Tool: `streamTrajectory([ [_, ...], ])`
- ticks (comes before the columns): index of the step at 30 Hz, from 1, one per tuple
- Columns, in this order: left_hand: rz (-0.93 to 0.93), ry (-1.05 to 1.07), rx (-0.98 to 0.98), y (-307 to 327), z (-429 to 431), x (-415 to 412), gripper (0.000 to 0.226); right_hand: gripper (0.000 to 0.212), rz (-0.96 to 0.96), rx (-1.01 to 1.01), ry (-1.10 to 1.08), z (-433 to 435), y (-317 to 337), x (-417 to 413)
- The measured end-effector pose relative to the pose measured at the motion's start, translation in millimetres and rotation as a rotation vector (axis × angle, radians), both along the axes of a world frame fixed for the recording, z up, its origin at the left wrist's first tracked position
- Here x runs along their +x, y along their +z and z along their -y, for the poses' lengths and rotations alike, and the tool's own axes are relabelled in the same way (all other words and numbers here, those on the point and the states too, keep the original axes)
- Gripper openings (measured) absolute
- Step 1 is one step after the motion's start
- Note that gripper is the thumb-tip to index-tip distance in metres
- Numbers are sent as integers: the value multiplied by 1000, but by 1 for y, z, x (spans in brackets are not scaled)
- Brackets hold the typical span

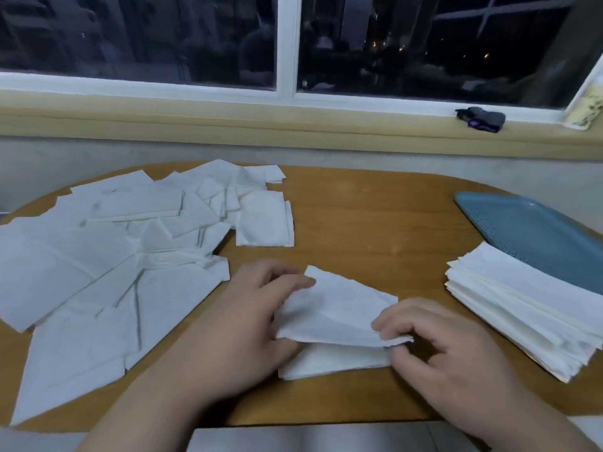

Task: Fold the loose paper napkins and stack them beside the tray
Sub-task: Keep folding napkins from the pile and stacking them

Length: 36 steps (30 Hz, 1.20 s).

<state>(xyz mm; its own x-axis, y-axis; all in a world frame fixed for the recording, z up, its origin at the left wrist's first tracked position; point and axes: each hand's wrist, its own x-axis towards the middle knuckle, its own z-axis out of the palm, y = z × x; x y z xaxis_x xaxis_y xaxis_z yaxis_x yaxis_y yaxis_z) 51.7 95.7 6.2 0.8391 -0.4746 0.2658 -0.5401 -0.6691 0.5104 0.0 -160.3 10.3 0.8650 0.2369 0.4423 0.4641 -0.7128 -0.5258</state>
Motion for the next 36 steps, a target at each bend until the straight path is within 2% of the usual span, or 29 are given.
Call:
streamTrajectory([
  [2, 73, -63, 43, -3, 2, -6, 36, 18, 13, 9, 53, 7, -4, -6],
  [4, 90, -124, 42, -2, 4, -14, 23, 18, 38, 10, 96, 15, -6, -9],
  [10, 45, -248, -56, 12, 6, -32, 14, 22, 111, 84, 139, 26, -9, -17],
  [14, -13, -169, -148, 15, 13, -35, 13, 21, 71, 216, 42, 24, -8, -15],
  [17, -31, 17, -201, 9, 21, -27, 16, 23, -21, 276, -159, 19, -9, -6],
  [20, -27, 147, -161, -2, 28, -16, 34, 24, -146, 149, -250, 16, -10, 7],
  [23, 49, 149, -54, -8, 27, -7, 51, 28, -210, 25, -289, 16, -14, 19],
  [27, 43, 27, 31, -11, 23, -5, 37, 40, -166, -79, -269, 19, -21, 23],
  [30, 14, -46, 79, -12, 22, -7, 28, 32, -143, -123, -164, 28, -21, 17],
  [32, 9, -78, 89, -11, 21, -9, 30, 25, -160, -176, -55, 36, -21, 11],
  [36, -1, -108, 96, -10, 20, -10, 33, 31, -242, -254, 56, 51, -23, 5],
])
